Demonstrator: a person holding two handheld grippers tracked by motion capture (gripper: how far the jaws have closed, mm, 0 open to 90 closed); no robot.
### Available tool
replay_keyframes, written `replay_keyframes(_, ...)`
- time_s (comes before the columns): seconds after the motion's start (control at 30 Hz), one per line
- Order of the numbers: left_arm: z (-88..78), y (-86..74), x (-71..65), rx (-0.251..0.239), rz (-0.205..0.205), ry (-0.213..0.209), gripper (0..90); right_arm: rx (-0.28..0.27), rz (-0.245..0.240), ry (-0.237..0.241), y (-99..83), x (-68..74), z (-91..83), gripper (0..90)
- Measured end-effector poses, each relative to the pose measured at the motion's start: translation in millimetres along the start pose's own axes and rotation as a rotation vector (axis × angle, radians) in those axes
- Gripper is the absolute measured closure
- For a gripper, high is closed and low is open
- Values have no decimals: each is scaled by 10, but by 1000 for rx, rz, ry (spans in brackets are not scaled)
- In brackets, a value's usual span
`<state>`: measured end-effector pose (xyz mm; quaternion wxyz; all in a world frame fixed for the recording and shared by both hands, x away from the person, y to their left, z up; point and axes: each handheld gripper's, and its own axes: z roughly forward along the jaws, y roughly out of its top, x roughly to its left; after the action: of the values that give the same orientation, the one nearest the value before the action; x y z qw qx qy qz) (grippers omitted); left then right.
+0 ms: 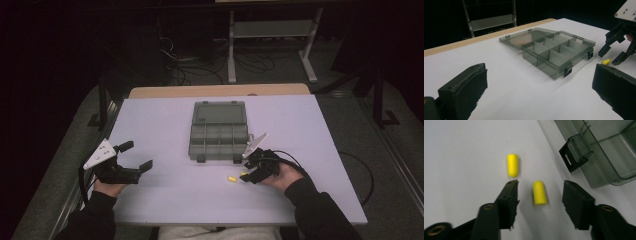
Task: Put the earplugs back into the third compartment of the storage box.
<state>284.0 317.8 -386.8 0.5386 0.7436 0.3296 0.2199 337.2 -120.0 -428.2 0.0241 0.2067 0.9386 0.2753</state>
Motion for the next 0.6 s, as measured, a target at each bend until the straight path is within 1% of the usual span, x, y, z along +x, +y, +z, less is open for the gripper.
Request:
replay_keyframes(0.17, 0, 0, -3, 0, 0, -1, 0, 12, -26, -5, 7, 18, 14, 623)
replay_keyframes(0.33, -2, 1, -1, -2, 2, 0, 0, 24, -39, -31, 12, 34, 41, 703)
replay_keyframes(0.43, 0, 1, -2, -2, 1, -1, 0, 26, -44, -30, 14, 43, 43, 765)
replay_keyframes(0.6, 0, 1, -2, -1, 2, -1, 0, 18, -42, -20, 18, 43, 27, 785)
